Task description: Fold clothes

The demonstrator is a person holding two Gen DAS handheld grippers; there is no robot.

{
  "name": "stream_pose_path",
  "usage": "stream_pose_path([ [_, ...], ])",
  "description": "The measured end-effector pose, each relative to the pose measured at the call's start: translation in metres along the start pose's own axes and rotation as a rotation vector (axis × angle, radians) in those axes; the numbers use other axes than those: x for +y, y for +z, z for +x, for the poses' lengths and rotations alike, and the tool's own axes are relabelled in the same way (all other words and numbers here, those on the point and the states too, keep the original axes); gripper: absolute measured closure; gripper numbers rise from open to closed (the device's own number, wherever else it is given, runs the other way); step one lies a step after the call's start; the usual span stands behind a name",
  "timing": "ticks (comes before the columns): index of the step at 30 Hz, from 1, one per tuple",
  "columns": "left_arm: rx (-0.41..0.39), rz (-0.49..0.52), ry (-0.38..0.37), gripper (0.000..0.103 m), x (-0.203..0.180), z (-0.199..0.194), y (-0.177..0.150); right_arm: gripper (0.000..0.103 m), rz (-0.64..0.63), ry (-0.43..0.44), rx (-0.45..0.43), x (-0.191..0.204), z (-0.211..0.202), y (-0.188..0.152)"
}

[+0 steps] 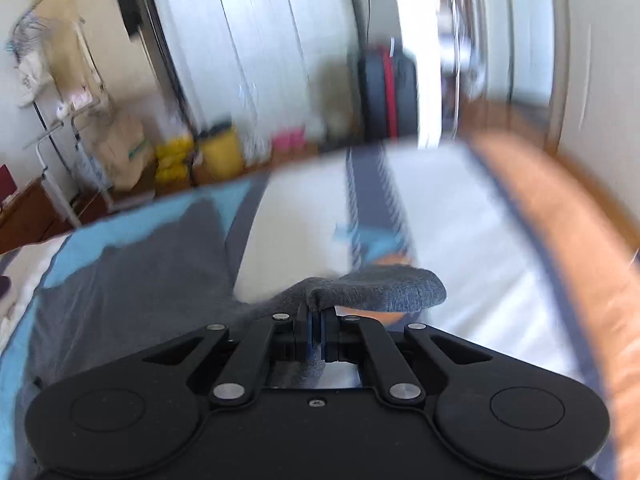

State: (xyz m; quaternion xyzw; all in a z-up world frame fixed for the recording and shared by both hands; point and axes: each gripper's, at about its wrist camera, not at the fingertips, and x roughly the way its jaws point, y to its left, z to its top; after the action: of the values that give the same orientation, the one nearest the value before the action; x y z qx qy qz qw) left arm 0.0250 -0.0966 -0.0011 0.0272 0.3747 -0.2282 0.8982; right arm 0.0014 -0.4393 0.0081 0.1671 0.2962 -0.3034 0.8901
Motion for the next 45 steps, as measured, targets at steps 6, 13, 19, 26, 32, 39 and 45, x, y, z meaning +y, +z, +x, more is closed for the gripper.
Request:
stream_pose_path([
  [6,-0.063,-0.083,0.007,0.065,0.043,-0.007,0.016,0.095,0.256,-0.041,0.264,-0.052,0.063,-0.009],
  [13,-0.019,0.175,-0.007,0.059,0.031,0.022,0.007,0.079,0.626,0.09,0.26,-0.103,0.058,-0.021],
  [19,0.144,0.374,0.004,0.045,0.009,0.069,0.002,0.068,0.81,0.259,0.269,-0.114,0.042,-0.027],
  [26,0.084,0.261,0.011,0.097,0.035,0.072,0.012,0.048,0.79,0.231,0.263,-0.113,0.044,-0.027],
  [32,-0.105,-0.069,0.127,0.101,0.09,0.027,0.012,0.048,0.922,0.387,0.333,-0.116,0.071,-0.035],
  [39,-0.053,-0.256,0.348,0.102,0.138,0.027,-0.011,0.048,0.813,0.319,0.34,-0.1,0.071,-0.028],
  [45,-0.124,-0.3,0.289,0.098,0.15,0.015,-0.005,0.047,0.836,0.293,0.344,-0.109,0.08,-0.031],
])
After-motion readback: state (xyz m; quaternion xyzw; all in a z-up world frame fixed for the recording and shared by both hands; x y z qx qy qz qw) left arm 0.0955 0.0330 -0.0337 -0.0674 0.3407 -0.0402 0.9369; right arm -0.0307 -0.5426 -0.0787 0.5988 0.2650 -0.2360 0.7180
